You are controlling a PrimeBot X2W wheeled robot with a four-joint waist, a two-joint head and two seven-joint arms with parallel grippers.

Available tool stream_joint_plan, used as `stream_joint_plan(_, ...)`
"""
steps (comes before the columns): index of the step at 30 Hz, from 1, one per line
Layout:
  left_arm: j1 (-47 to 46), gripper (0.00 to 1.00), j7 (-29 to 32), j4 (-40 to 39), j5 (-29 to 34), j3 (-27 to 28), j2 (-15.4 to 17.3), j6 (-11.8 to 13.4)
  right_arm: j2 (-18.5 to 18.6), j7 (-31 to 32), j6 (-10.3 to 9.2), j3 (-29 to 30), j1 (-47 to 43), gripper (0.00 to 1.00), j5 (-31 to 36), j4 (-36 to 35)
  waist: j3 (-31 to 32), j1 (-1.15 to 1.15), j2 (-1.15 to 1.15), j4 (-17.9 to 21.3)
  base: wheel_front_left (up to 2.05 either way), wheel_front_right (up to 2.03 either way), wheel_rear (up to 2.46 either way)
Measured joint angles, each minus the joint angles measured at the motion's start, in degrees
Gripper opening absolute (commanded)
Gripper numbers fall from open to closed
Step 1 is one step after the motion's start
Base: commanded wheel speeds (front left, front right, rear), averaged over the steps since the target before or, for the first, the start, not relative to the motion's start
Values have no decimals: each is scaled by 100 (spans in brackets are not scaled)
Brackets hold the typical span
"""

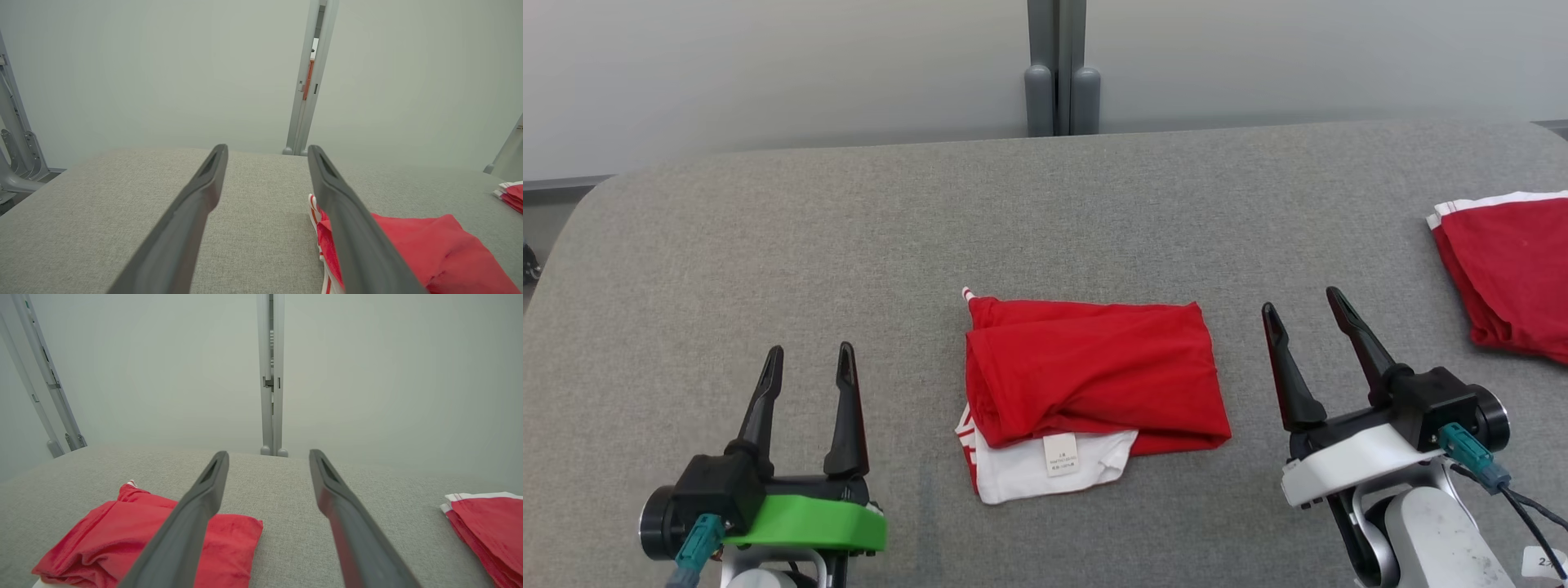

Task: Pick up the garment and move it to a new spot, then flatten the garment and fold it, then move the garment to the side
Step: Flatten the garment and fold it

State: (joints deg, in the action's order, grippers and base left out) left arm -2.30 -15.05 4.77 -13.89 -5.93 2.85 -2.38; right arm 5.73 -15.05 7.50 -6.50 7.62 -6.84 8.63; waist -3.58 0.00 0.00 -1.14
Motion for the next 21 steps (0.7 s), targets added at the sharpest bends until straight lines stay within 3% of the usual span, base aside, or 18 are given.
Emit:
stream_joint_plan(7, 47, 100, 0, 26, 12, -43, 0, -14, -49, 0, -1, 32, -29, 100, 18, -7, -35, 0, 0, -49, 0, 0, 0)
stream_joint_plan(8, 44, 100, 0, 29, 11, -56, 0, -18, -47, 0, 0, -9, -26, 85, 19, -2, -51, 0, 0, -71, 0, 0, 0)
stream_joint_plan(9, 38, 100, 0, 29, 11, -75, 0, -21, -43, 0, -1, -66, -19, 38, 16, 14, -67, 0, 0, -97, 0, 0, 0)
stream_joint_plan(10, 34, 100, 0, 32, 10, -88, 0, -24, -38, 0, 0, -141, -8, 0, 16, 31, -80, 0, 0, -121, 0, 0, 0)
stream_joint_plan(15, -21, 100, 0, 38, -18, -180, 1, -40, 44, 0, 0, -662, 231, 0, -21, 223, -177, 0, 0, -304, 0, 0, 0)
stream_joint_plan(21, -181, 100, 0, 80, -63, -371, 0, -92, 113, 0, 0, -1217, 690, 0, -153, 1024, -312, 0, 0, -625, 0, 0, 0)
